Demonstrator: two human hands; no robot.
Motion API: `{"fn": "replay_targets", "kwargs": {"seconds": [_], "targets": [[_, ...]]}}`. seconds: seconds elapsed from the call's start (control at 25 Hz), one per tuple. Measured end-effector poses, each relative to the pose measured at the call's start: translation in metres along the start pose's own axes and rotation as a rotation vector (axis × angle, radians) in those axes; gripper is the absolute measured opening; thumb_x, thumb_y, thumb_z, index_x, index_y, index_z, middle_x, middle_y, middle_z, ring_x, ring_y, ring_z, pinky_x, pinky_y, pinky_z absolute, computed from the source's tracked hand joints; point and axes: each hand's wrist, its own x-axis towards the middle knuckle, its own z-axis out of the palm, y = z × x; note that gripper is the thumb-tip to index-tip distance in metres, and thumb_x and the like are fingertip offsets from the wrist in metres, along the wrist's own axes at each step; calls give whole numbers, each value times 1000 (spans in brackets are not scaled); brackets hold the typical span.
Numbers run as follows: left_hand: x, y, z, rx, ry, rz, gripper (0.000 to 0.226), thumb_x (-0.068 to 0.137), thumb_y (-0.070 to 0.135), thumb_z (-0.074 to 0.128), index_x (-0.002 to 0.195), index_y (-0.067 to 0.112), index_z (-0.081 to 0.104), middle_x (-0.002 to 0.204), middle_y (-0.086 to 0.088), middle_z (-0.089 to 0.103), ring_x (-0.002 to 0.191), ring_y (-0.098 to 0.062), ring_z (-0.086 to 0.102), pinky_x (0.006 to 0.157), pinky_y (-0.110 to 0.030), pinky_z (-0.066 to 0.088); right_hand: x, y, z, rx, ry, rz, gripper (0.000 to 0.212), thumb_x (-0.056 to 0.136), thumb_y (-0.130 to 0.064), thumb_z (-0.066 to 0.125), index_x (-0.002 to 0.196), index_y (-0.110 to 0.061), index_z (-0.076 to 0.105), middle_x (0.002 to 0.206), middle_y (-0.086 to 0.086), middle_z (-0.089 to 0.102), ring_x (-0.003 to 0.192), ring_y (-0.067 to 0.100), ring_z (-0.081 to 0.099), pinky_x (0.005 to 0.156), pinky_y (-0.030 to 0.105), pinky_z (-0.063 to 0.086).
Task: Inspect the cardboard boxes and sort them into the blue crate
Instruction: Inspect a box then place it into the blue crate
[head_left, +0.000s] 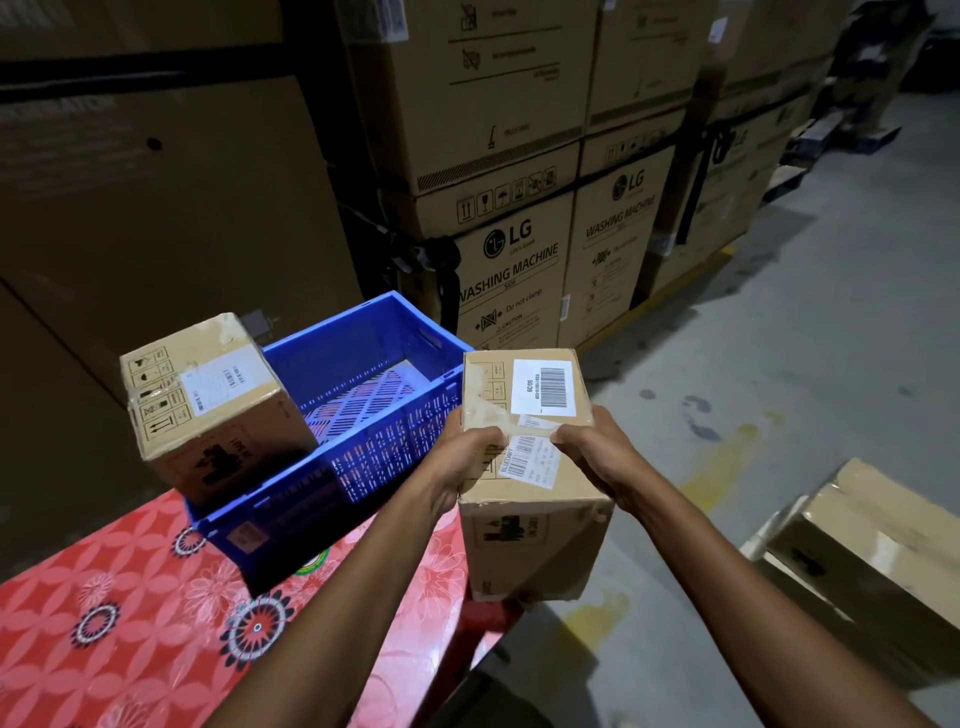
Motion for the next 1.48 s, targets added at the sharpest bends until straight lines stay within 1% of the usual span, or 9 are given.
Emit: {"fn": "replay_targets", "kwargs": {"seconds": [0.16, 0.28, 0.44, 0.56, 0.72, 0.84, 1.12, 1.24, 1.48], "targets": [[14, 20, 5, 38, 7, 3, 41, 94, -3, 56, 133, 9, 53, 118, -11, 70, 99, -25, 73, 74, -39, 63, 9, -24, 3, -20, 0, -3, 54, 85, -25, 61, 138, -21, 48, 121, 1, 73, 96, 20, 78, 88, 46, 63], [29, 27, 10, -18, 20, -12, 40, 98, 3, 57, 137, 11, 53, 114, 0, 71, 95, -12, 70, 70, -32, 58, 26, -37, 2, 1, 52, 93, 66, 75, -31, 63, 136, -13, 50, 112, 6, 76, 87, 25, 79, 85, 51, 63], [44, 23, 10, 50, 72, -8, 43, 99, 16, 60, 141, 13, 55, 114, 5, 73, 94, -8, 71, 69, -28, 56, 27, -43, 4, 17, 121, 179, 34, 88, -38, 65, 112, -15, 69, 94, 5, 81, 83, 29, 79, 90, 51, 61], [48, 20, 7, 28, 99, -15, 39, 98, 16, 62, 136, 17, 56, 119, 3, 72, 97, -14, 72, 69, -31, 58, 32, -39, 4, 35, 107, 185, 28, 96, -37, 65, 113, -17, 69, 96, 4, 81, 81, 26, 79, 87, 46, 63], [53, 16, 4, 67, 130, -35, 37, 95, 21, 67, 131, 23, 62, 114, 4, 76, 99, -21, 75, 83, -45, 62, 35, -38, 3, -20, 135, 149, 31, 95, -41, 64, 115, -18, 71, 98, 1, 80, 80, 23, 79, 87, 48, 63], [52, 12, 5, 79, 150, -23, 37, 94, 24, 69, 130, 25, 62, 113, 5, 76, 98, -20, 75, 86, -49, 61, 30, -32, 2, -123, 185, 108, 29, 93, -50, 65, 101, -23, 70, 95, -1, 79, 79, 23, 79, 86, 49, 63], [32, 8, 10, 172, 225, 59, 34, 93, 34, 69, 125, 22, 64, 110, 1, 76, 89, -18, 77, 73, -40, 64, 6, -26, -1, -153, 206, 20, 44, 93, -57, 64, 112, -18, 70, 100, 2, 78, 84, 24, 77, 87, 48, 62], [19, 3, 10, 156, 222, 117, 35, 96, 39, 67, 127, 24, 63, 110, 2, 76, 90, -17, 77, 69, -37, 64, -10, -22, 1, -131, 222, -6, 59, 80, -69, 65, 115, -21, 69, 101, -1, 78, 84, 22, 78, 85, 49, 63], [-15, -9, 10, 108, 155, 220, 57, 82, 59, 70, 130, 30, 60, 116, 5, 75, 103, -17, 74, 89, -50, 60, -52, -15, 10, -114, 266, -121, 59, 76, -82, 53, 116, -38, 61, 106, -9, 76, 91, 18, 76, 89, 50, 60]]}}
